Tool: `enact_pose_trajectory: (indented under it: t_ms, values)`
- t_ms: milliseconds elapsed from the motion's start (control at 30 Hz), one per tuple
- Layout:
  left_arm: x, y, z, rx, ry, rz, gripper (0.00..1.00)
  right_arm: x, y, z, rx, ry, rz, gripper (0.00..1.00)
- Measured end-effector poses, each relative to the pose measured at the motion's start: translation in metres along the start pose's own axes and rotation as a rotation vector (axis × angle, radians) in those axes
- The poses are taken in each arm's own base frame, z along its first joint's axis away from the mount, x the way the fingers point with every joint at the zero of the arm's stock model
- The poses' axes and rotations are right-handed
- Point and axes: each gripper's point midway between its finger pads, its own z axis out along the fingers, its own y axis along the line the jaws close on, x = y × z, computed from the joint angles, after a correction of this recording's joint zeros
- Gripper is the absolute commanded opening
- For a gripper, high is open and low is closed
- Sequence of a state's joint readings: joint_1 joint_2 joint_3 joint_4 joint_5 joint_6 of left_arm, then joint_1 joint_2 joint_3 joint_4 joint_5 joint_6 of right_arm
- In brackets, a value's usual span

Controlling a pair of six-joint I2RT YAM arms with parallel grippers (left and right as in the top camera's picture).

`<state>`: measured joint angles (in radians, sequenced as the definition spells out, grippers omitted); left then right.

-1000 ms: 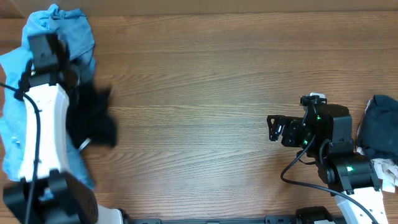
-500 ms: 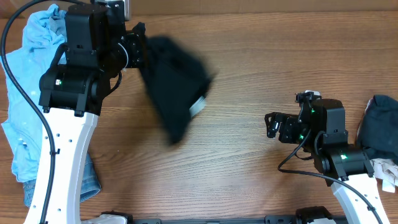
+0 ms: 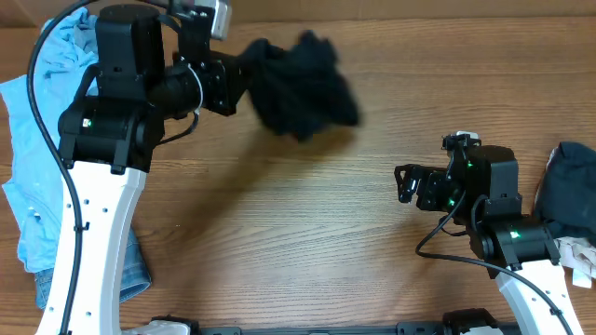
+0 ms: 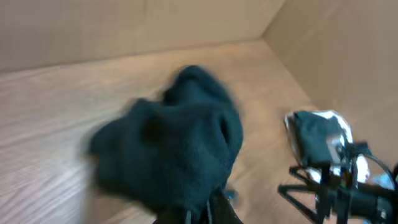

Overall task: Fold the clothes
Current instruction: 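Pull the black T-shirt right and drop it on the table center, then grasp the T-shirt with both grippers near its edges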

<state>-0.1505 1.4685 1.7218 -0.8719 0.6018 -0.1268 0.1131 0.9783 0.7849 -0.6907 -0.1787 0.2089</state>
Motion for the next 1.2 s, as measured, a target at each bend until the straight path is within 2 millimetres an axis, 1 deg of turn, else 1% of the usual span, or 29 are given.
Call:
enact_pose_trajectory:
  t_ms: [33,67,200,233,333,400,467,500,600,667,733,800,833,933,1033,1100,1167,1200]
  values:
    - [0.008,0.003,0.000,-0.015,0.029,-0.013,0.59,0.000,0.000,0.000,0.000,-0.001,0.000,1.00]
    - [0.013,0.009,0.000,-0.050,0.050,-0.021,0.66,0.000,0.000,0.000,0.000,-0.001,0.000,1.00]
    - [0.039,0.042,-0.008,-0.246,0.143,-0.059,0.69,0.000,0.000,0.000,-0.001,0.001,0.000,1.00]
    - [0.044,0.049,-0.011,-0.289,0.160,-0.066,0.68,0.000,0.000,0.000,0.000,0.001,0.001,1.00]
    - [0.053,0.059,-0.013,-0.345,0.194,-0.078,0.63,0.001,0.000,0.000,0.001,0.006,0.001,1.00]
    - [0.062,0.064,-0.010,-0.358,0.235,-0.098,0.61,0.004,-0.001,0.000,0.004,0.017,0.003,1.00]
    - [0.077,0.065,-0.007,-0.351,0.300,-0.130,0.62,0.005,-0.002,0.000,0.006,0.022,0.005,1.00]
    - [0.095,0.065,-0.003,-0.332,0.381,-0.174,0.61,0.005,-0.001,0.000,0.006,0.022,0.004,1.00]
    - [0.113,0.061,0.011,-0.305,0.471,-0.197,0.62,0.006,-0.002,0.002,0.007,0.027,0.006,1.00]
    - [0.122,0.050,0.032,-0.264,0.516,-0.168,0.64,0.008,-0.003,0.005,0.012,0.044,0.009,1.00]
    - [0.129,0.040,0.059,-0.234,0.550,-0.119,0.63,0.012,-0.006,0.010,0.020,0.069,0.015,1.00]
    - [0.141,0.038,0.085,-0.241,0.593,-0.075,0.63,0.014,-0.007,0.012,0.023,0.079,0.017,1.00]
    - [0.153,0.041,0.102,-0.257,0.635,-0.053,0.62,0.014,-0.007,0.013,0.023,0.083,0.018,1.00]
    - [0.179,0.050,0.135,-0.265,0.715,-0.012,0.59,0.014,-0.007,0.013,0.023,0.082,0.017,1.00]
    - [0.211,0.064,0.174,-0.259,0.791,0.031,0.55,0.014,-0.007,0.013,0.023,0.082,0.017,1.00]
    - [0.229,0.068,0.190,-0.254,0.832,0.055,0.54,0.014,-0.007,0.013,0.023,0.082,0.018,1.00]
    - [0.242,0.073,0.204,-0.266,0.857,0.098,0.51,0.014,-0.007,0.013,0.023,0.082,0.017,1.00]
    - [0.247,0.076,0.207,-0.278,0.867,0.112,0.47,0.014,-0.007,0.013,0.023,0.082,0.017,1.00]
